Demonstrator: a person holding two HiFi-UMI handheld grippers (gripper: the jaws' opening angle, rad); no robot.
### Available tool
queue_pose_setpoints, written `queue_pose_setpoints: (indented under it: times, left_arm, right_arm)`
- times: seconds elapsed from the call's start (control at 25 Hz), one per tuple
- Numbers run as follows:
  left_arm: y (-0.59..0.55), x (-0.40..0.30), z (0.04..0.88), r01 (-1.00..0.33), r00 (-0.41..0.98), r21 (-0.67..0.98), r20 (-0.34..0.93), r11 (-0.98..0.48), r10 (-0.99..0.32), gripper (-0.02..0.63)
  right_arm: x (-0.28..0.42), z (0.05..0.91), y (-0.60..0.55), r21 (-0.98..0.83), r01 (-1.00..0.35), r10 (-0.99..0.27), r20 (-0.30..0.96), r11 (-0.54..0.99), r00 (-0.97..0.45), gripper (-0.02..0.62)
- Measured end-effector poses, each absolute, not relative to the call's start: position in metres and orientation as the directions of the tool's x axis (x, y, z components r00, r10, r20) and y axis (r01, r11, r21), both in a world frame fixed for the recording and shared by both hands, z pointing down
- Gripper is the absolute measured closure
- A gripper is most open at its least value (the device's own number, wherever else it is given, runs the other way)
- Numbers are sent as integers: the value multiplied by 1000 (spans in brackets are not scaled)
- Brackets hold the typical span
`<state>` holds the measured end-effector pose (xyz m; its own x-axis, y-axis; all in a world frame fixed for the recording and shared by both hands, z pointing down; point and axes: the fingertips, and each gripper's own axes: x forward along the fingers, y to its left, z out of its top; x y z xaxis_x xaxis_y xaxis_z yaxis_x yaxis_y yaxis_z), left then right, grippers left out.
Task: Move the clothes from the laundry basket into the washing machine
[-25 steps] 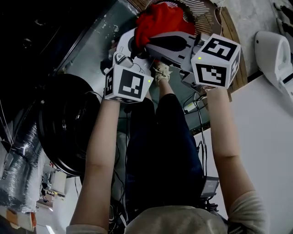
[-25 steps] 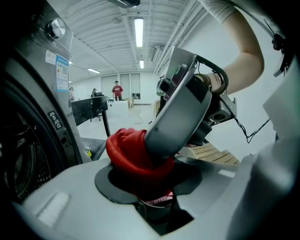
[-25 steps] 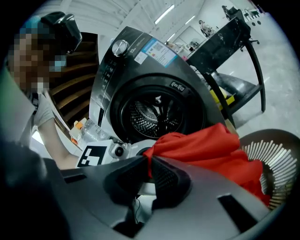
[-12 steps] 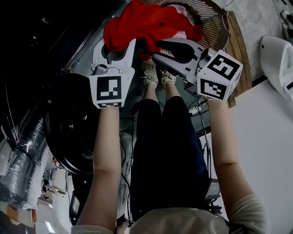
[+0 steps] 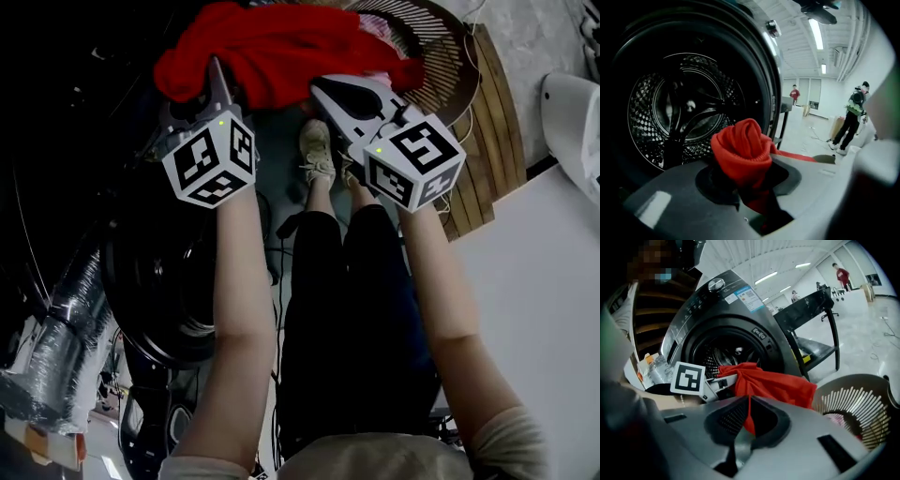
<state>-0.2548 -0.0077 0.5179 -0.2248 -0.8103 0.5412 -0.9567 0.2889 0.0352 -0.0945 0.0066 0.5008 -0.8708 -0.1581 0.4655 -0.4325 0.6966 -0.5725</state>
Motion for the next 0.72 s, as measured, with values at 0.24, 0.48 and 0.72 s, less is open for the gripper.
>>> queue_pose_setpoints:
  times: [0.24,0.48,0.72]
  left_arm:
    - [-30,-338,519,-894,-405,-42,502,446,-765,454]
    - [-65,-366,477,-896,-439,-107,372,432,-818,440]
    - [-67,-382,553,-830,-369,180,532,528,-762,250]
  right_arm:
    - [-87,505,11,-596,-450,-182,456,665,-871,578]
    - [-81,509,15,-615,-442,-178,443,653,-879,578]
    - [-79,518,24,-630,-436,-155,450,642,-879,577]
